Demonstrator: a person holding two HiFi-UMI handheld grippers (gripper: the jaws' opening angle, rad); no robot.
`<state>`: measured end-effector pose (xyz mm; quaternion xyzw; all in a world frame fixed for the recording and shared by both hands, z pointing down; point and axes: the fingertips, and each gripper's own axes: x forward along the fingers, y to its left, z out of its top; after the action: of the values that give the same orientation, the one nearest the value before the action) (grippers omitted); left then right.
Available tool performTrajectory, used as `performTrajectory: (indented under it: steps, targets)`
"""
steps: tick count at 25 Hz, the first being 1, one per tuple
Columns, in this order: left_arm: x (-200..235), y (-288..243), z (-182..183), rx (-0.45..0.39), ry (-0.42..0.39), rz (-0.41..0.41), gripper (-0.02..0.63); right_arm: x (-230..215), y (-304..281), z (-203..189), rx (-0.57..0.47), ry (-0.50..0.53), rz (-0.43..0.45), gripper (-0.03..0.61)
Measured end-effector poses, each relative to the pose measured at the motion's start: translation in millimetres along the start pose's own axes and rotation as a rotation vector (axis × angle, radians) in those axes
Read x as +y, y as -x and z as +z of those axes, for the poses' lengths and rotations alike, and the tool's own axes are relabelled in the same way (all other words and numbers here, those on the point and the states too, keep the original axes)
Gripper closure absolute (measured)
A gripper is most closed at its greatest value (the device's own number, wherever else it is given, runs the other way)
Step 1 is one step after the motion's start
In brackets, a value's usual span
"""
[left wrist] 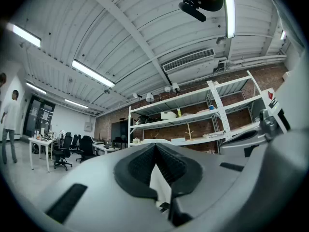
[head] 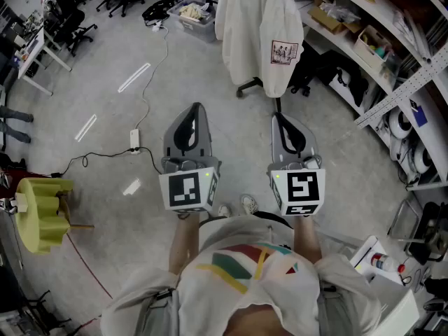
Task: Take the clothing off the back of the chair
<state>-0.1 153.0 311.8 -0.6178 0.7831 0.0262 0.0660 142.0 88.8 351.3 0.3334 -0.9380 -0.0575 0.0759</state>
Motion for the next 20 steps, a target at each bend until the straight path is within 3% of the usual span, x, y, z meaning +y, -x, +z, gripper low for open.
performTrajectory:
  steps: [20]
  targets:
    - [33.6, 20.2, 3.5, -0.039, 0.053, -0.013, 0.6, 41.8, -3.3, 2.3, 0.01, -0.013, 0.044, 0.574]
